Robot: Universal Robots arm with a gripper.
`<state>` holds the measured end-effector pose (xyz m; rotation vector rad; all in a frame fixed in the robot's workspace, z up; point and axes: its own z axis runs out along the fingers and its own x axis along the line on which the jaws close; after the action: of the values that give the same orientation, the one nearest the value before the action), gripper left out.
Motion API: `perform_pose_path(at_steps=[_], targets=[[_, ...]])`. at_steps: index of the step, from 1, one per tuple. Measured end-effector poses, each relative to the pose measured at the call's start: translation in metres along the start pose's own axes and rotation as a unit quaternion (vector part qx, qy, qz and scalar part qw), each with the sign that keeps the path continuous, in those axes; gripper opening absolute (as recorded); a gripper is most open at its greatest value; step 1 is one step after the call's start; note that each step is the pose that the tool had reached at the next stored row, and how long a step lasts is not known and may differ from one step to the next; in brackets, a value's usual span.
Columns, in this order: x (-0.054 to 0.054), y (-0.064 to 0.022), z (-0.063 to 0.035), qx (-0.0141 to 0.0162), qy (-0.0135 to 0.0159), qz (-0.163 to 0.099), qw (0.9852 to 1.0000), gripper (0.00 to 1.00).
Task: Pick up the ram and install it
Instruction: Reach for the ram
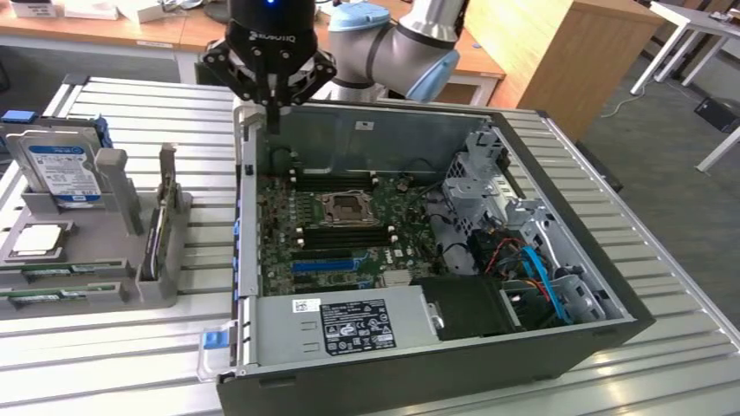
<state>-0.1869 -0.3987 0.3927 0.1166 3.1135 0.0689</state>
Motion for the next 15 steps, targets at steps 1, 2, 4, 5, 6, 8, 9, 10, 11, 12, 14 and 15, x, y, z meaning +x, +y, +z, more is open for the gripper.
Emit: perform_pose_path(at_steps=[1, 2, 4, 5, 6, 8, 9, 10, 11, 12, 14, 15], targets=[[0.003, -0.0002, 0.0000, 0.0000, 0.0000, 0.000, 1.0000, 0.11], [0.007, -0.0004, -0.0001, 0.0000, 0.0000, 0.000, 1.0000, 0.11], [0.013, -0.0008, -0.0001, 0.0000, 0.0000, 0.000, 1.0000, 0.11], [0.017, -0.0010, -0.0002, 0.0000, 0.0000, 0.000, 1.0000, 0.11], [0.021, -0.0012, -0.0002, 0.0001, 0.0000, 0.000, 1.0000, 0.11], [0.029, -0.0017, -0.0003, 0.0000, 0.0000, 0.000, 1.0000, 0.11], [0.033, -0.0018, -0.0003, 0.0000, 0.0000, 0.000, 1.0000, 0.11], [0.036, -0.0020, -0.0003, 0.0000, 0.0000, 0.000, 1.0000, 0.11], [0.040, -0.0023, -0.0004, 0.0001, 0.0000, 0.000, 1.0000, 0.11], [0.044, -0.0025, -0.0004, 0.0000, 0.0000, 0.000, 1.0000, 0.11], [0.051, -0.0029, -0.0005, 0.0000, 0.0000, 0.000, 1.0000, 0.11], [0.054, -0.0030, -0.0005, 0.0000, 0.0000, 0.000, 1.0000, 0.11]])
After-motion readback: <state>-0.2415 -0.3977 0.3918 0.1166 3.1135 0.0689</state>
